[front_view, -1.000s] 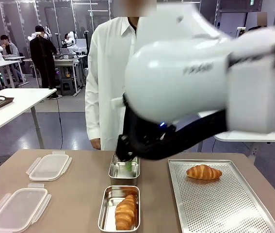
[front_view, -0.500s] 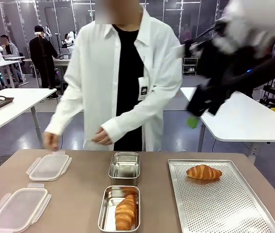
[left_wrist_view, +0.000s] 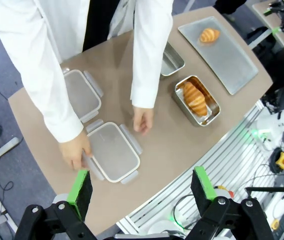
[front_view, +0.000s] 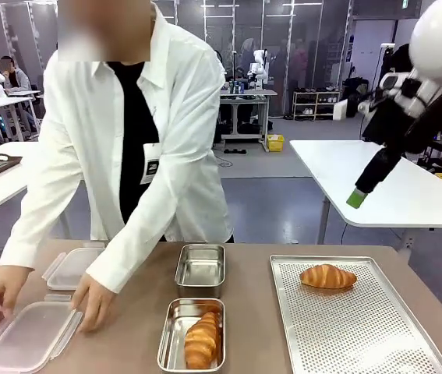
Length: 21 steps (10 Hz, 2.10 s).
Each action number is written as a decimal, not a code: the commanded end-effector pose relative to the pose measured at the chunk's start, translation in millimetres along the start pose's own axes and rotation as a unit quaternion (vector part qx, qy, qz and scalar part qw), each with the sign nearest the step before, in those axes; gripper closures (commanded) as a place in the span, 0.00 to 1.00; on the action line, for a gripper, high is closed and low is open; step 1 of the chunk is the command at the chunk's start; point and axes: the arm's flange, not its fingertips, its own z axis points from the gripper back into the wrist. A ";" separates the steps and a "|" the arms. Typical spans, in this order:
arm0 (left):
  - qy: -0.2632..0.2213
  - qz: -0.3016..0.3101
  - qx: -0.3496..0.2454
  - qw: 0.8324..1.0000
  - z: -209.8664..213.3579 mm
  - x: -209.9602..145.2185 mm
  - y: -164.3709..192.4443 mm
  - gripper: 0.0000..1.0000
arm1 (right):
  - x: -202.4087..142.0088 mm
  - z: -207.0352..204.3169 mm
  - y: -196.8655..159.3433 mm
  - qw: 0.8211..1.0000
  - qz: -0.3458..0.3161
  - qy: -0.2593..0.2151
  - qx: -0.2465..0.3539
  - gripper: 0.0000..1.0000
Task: Place the bread into the airtight container.
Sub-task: Pick up a Butter Roll and place it into an empty Airtight Container.
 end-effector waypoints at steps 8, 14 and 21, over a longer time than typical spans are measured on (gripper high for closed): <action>0.001 -0.008 -0.003 1.000 0.6 -0.1 -1.0 0.00 | -32.6 -66.9 -63.2 1.000 0.009 0.013 0.025 0.00; 0.001 -0.008 -0.003 1.000 0.6 -0.1 -1.0 0.00 | -211.0 46.0 -156.4 0.944 -0.056 -0.226 0.232 0.00; 0.001 -0.008 -0.003 1.000 0.6 -0.1 -1.0 0.00 | -333.4 64.6 -127.8 0.924 -0.113 -0.312 0.188 0.00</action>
